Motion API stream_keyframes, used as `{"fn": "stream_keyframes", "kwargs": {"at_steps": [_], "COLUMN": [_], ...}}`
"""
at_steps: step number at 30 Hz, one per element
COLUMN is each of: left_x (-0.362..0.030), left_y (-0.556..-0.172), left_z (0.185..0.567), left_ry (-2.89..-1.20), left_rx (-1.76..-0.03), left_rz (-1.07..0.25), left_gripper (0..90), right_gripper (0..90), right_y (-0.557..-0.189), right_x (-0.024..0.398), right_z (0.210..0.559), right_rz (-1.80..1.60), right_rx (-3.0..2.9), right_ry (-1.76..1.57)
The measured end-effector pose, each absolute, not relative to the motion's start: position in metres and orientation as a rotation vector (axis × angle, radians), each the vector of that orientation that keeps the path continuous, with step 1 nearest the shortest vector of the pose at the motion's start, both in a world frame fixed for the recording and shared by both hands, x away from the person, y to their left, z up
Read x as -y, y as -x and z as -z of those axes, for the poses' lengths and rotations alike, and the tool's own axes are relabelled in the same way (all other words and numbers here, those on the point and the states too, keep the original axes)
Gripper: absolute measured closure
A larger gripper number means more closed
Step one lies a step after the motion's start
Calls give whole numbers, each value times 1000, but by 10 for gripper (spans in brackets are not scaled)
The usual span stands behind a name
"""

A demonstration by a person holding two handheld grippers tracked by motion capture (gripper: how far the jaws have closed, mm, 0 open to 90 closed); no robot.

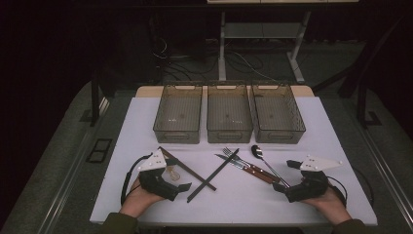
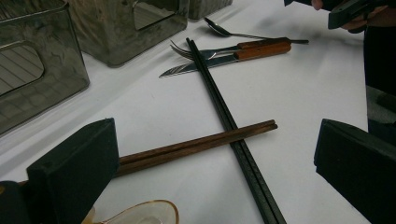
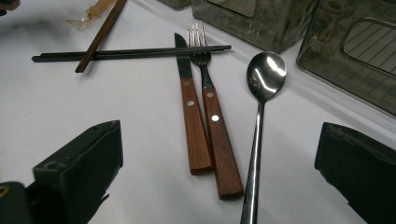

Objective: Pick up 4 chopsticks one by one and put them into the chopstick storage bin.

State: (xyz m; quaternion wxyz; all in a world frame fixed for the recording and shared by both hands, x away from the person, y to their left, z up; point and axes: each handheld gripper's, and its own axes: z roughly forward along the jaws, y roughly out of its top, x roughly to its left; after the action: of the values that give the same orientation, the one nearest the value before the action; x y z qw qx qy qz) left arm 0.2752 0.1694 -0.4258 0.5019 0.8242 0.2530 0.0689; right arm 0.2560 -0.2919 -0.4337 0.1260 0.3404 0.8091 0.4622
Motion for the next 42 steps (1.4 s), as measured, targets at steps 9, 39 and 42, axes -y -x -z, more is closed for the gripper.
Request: {"fn": "stream_keyframes", "kwargs": {"at_steps": [9, 39, 42], "left_x": [-169, -145, -142], "left_y": [-278, -283, -284], "left_z": [426, 432, 433], "left_ry": [-1992, -2086, -2110], "left_rx": [-631, -641, -644], "left_rz": [-140, -60, -53], "left_gripper": [58, 816, 854], "right_gripper": [12, 12, 12], "right_y": [-257, -259, -258], "right_x": [293, 292, 292], "right_z": [434, 433, 433], "right_rz": [-1350, -1344, -1342], "right_rx": [-2364, -2360, -2361], "right_ry": [-997, -975, -972]}}
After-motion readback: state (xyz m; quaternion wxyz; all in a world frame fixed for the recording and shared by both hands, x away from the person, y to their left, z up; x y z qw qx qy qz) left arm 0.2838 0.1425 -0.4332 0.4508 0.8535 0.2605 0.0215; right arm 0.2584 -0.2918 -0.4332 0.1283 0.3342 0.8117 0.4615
